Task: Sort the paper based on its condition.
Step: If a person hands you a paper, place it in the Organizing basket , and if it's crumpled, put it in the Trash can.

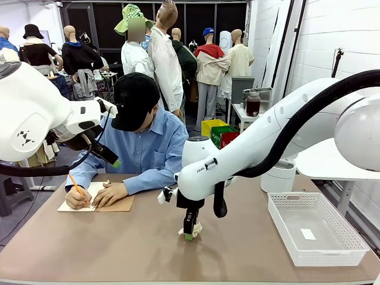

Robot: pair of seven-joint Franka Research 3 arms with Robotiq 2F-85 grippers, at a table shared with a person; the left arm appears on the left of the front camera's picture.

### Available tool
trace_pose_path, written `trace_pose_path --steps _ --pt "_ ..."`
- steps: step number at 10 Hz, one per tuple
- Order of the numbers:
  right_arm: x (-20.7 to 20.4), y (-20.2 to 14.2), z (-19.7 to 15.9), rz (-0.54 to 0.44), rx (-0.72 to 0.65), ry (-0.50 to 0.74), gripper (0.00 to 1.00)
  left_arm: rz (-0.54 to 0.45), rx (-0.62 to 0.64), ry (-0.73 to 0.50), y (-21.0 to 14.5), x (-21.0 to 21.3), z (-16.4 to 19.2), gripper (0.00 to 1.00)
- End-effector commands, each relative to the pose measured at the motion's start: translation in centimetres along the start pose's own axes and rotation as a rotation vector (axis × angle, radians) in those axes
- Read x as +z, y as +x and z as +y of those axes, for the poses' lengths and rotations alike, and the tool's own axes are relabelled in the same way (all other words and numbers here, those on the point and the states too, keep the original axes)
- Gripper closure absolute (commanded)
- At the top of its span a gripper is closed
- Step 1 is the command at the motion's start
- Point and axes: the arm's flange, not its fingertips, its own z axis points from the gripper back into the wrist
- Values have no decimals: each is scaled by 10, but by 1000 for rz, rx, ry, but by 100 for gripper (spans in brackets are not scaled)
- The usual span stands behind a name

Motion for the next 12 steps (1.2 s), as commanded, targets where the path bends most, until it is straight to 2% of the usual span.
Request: trace_pose_path --steps 1,6,8,12 --pt "-3 6 -2 22 -12 -18 66 -1 2 -1 0 0 1 0" --pt "2 4 -1 12 -33 -26 66 -1 2 -1 0 0 1 0" --pt "28 -8 -8 -32 -93 -54 66 -1 2 -1 0 0 1 0" --pt "107 -56 -56 -88 -441 -136 66 -1 2 -1 0 0 1 0"
